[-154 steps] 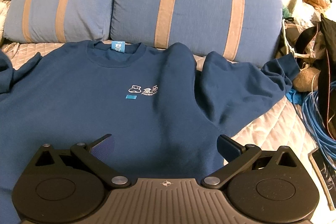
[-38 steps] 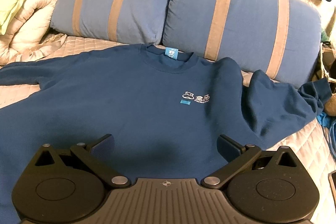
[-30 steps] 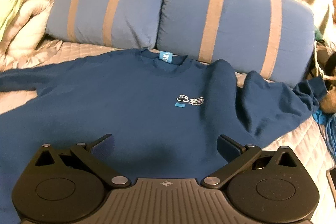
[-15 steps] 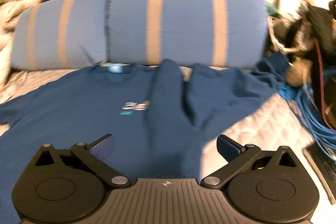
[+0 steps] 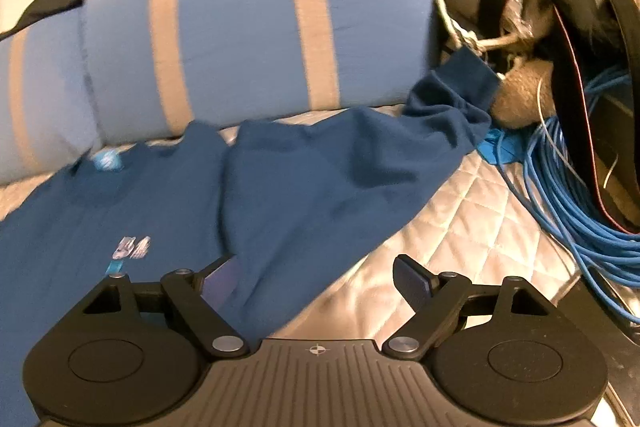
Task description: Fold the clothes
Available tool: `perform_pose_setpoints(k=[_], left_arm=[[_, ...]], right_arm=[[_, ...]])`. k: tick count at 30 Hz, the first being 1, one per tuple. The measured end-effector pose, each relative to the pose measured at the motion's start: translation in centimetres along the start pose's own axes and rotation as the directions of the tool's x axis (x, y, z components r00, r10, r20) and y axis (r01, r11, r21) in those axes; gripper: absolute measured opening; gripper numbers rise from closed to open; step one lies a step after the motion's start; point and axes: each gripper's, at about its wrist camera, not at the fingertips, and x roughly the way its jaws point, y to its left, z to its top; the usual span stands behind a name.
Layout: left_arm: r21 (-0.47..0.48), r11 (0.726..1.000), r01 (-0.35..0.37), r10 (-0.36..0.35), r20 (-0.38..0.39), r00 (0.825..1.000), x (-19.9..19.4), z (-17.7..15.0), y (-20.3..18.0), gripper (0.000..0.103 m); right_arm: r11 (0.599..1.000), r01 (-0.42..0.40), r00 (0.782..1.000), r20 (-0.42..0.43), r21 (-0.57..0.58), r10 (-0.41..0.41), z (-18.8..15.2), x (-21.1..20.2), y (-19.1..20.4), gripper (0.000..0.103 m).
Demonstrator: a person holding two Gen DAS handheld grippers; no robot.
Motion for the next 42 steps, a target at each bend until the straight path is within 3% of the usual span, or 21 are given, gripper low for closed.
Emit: perform_pose_setpoints(k=[7,16,24,30,33,34,35,37,42], left_arm=[[0.014,1.0,-0.024,0.024,0.005,1.0,-0.3,0.0,0.0,0.069],[0.041,0.998,-0.042,0.042,0.0,0.999,-0.1,-0.1,-0.2,0.069],[0.066,0.997,-0.051,0.052,-0.009,0.999,0.1,0.0,-0.5,0.069],[0.059,0.998,-0.026,0.027,-0.01,1.0,0.2,0.0,-0.4,0.069],[0.047,0.999,0.0,0.001,-0.017,1.0,0.3,0.1,-0.1,0.068],[0.044,0.999,0.004,-0.003,-0.017,1.0,0.4,0.1,-0.1,0.068],[0.043,0.999,0.005,-0.004,-0.018,1.0,0.4,0.1,-0.1,0.068],[0.043,0.999,0.004,-0.003,-0.019,1.0,0.4,0.2,-0.2,0.068],[0.045,0.999,-0.004,0.005,-0.018,1.0,0.4,0.2,-0.4,0.068]], right_arm=[[0.997,0.027,0.999,-0.049,0.068,-0.023,1.3,3.6,-1.0,0.082],[0.976,0.069,0.996,-0.077,0.208,-0.054,1.0,4.4,-2.7,0.081],[0.926,0.019,0.997,-0.08,0.378,0.013,0.7,5.1,-5.3,0.08],[0.901,-0.005,0.997,-0.068,0.435,0.038,0.2,6.4,-6.3,0.064],[0.908,-0.002,0.997,-0.068,0.42,0.034,0.1,7.0,-6.3,0.048],[0.916,-0.003,0.997,-0.066,0.4,0.032,0.2,7.1,-6.1,0.04],[0.925,-0.009,0.997,-0.064,0.38,0.036,0.3,7.1,-5.9,0.026],[0.935,-0.028,0.997,-0.06,0.355,0.053,0.5,6.7,-5.5,0.014],[0.971,-0.086,0.995,-0.02,0.224,0.093,0.4,3.5,-3.4,0.011]])
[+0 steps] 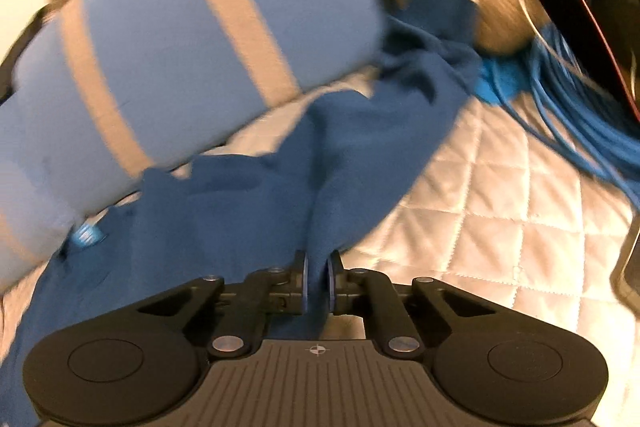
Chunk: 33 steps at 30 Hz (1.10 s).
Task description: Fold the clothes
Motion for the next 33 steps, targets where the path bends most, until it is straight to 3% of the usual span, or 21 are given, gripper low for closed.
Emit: perform_pose_setpoints(k=[4,10,17,19,21,23,28,33], left_arm=[[0.007,1.0,-0.004,0.005,-0.004,1.0,0.0,0.0,-0.1,0.068],[0.025,0.999,-0.024,0.024,-0.007,1.0,0.0,0.1,-0.4,0.068],[0.027,0.999,-0.027,0.028,-0.01,1.0,-0.1,0.1,-0.4,0.068],[0.027,0.999,-0.029,0.029,-0.01,1.0,-0.1,0.1,-0.3,0.068],[0.026,0.999,-0.029,0.029,-0.008,1.0,-0.1,0.1,-0.3,0.068],[0.027,0.999,-0.027,0.027,-0.008,1.0,-0.1,0.1,-0.3,0.068],[0.031,0.999,-0.026,0.026,-0.01,1.0,0.0,0.1,-0.3,0.068],[0.033,0.999,-0.025,0.025,-0.013,1.0,0.0,0.1,-0.3,0.068]], right_arm=[[0.993,-0.046,0.999,0.005,-0.112,0.047,-1.5,-3.0,1.7,0.011],[0.971,-0.176,0.984,-0.044,-0.161,0.171,-4.1,-6.4,3.9,0.011],[0.923,-0.267,0.962,-0.127,-0.277,0.24,-6.4,-7.6,7.1,0.013],[0.914,-0.262,0.964,-0.134,-0.309,0.231,-7.2,-7.9,6.8,0.016],[0.904,-0.258,0.965,-0.142,-0.34,0.222,-7.9,-8.2,6.6,0.03],[0.902,-0.246,0.968,-0.135,-0.355,0.211,-8.4,-8.6,6.0,0.065],[0.955,-0.168,0.986,-0.043,-0.246,0.162,-6.8,-10.0,1.3,0.068],[0.992,-0.096,0.995,0.016,-0.08,0.098,-3.2,-8.8,-3.7,0.058]])
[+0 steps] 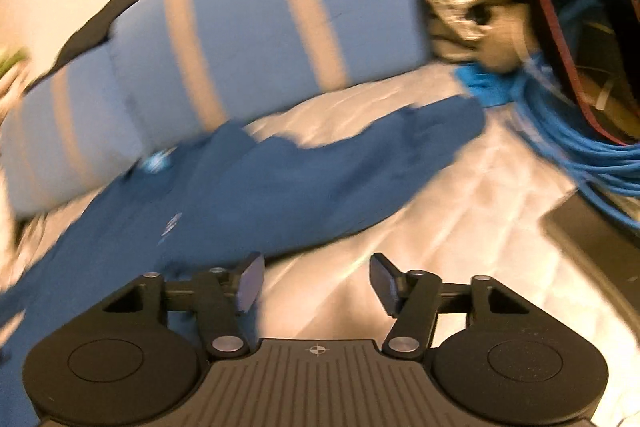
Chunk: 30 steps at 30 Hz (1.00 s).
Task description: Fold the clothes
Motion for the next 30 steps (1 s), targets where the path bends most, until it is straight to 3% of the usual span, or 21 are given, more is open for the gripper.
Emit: perform_pose_setpoints(k=[10,21,24,26,30], left_arm=[[-0.007,1.0,0.01,-0.01,-0.013,1.0,0.3,0.3,-0.1,0.068],[-0.01,1.0,0.019,-0.019,-0.036,0.999,1.0,0.8,-0.6,0.068],[-0.014,1.0,0.022,-0.023,-0.041,0.999,1.1,0.9,-0.6,0.068],[-0.015,1.0,0.023,-0.024,-0.044,0.999,1.2,1.0,-0.7,0.068],[-0.016,1.0,0.023,-0.024,-0.043,0.999,1.1,1.0,-0.7,0.068]], right_arm=[[0.982,0.102,0.993,0.038,0.161,-0.11,5.5,5.9,-7.0,0.055],[0.966,0.174,0.983,0.026,0.189,-0.182,7.8,11.4,-8.8,0.051],[0.971,0.171,0.983,0.031,0.17,-0.178,8.0,12.2,-8.6,0.038],[0.973,0.179,0.982,0.033,0.146,-0.186,8.4,12.4,-8.2,0.015],[0.971,0.226,0.969,0.085,0.078,-0.232,10.3,11.2,-7.1,0.012]])
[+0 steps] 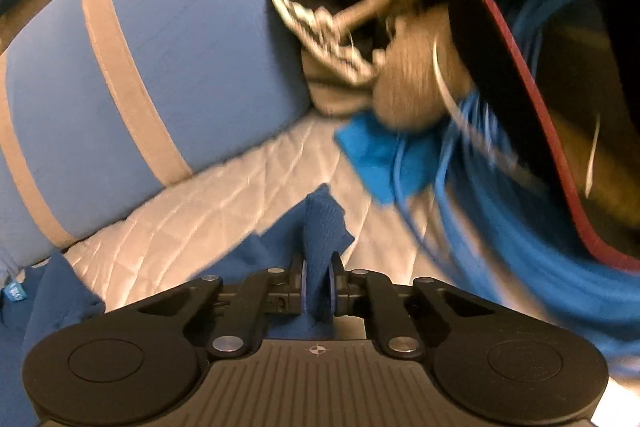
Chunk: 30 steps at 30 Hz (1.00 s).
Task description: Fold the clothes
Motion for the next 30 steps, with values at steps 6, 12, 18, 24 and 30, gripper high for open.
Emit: perform_pose_setpoints(k=[6,12,18,24,30], left_arm=[[0.003,1.0,0.004,-0.004,0.003,1.0,-0.1,-0.1,-0.1,0.068],[0.0,1.0,0.009,-0.009,0.01,1.0,-0.2,-0.2,0.1,0.068],[-0.008,1.0,0.019,-0.018,0.022,1.0,-0.3,-0.4,0.3,0.068],[-0.012,1.0,0.023,-0.022,0.027,0.999,-0.4,-0.5,0.5,0.068],[-0.019,0.999,0.026,-0.025,0.032,0.999,-0.4,-0.5,0.6,0.068]], right_arm=[[0.989,0.124,0.98,0.164,-0.079,-0.11,5.6,-5.8,-0.6,0.011],[0.968,0.236,0.914,0.358,-0.085,-0.191,11.6,-15.4,-3.6,0.011],[0.96,0.273,0.846,0.492,-0.067,-0.206,13.4,-22.7,-7.9,0.011],[0.915,0.402,0.865,0.317,0.03,-0.39,8.7,-18.0,-12.6,0.012],[0.87,0.491,0.848,0.206,0.041,-0.488,3.9,-13.9,-13.4,0.035]])
